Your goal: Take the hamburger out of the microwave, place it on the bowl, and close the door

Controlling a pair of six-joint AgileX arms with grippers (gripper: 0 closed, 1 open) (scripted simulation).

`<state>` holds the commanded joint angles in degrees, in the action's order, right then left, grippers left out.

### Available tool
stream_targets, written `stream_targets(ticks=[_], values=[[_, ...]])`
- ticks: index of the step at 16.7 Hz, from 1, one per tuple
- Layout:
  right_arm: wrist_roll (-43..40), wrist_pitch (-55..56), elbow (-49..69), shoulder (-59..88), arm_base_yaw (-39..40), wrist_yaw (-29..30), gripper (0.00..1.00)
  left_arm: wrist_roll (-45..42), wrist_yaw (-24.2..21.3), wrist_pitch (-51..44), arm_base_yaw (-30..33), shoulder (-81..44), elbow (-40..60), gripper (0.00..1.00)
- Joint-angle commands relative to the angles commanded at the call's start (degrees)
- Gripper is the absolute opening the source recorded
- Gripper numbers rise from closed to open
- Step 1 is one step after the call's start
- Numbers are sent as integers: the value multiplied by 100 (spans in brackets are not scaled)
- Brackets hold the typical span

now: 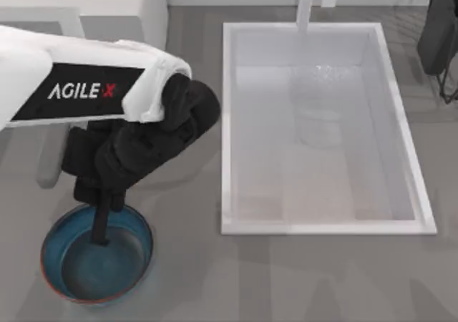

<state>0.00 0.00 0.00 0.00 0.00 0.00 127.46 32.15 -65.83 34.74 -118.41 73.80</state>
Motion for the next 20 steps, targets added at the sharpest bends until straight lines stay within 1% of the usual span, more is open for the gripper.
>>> stream_targets(ticks=[2, 4, 6, 8, 10, 16, 20], values=[[0, 0, 0, 0, 0, 0, 100, 1156, 139, -1079, 351, -476, 348, 0], [0, 0, 0, 0, 0, 0, 100, 2078, 236, -1975, 632, -899, 626, 0], [0, 0, 0, 0, 0, 0, 100, 2753, 296, -2629, 837, -1236, 829, 0], [0, 0, 0, 0, 0, 0, 100, 3192, 327, -3048, 971, -1473, 963, 0], [0, 0, 0, 0, 0, 0, 100, 3390, 340, -3230, 1035, -1593, 1028, 0], [0, 0, 0, 0, 0, 0, 100, 3373, 366, -3197, 993, -1568, 1006, 0], [0, 0, 0, 0, 0, 0, 100, 3240, 528, -2619, 807, -1576, 524, 0]])
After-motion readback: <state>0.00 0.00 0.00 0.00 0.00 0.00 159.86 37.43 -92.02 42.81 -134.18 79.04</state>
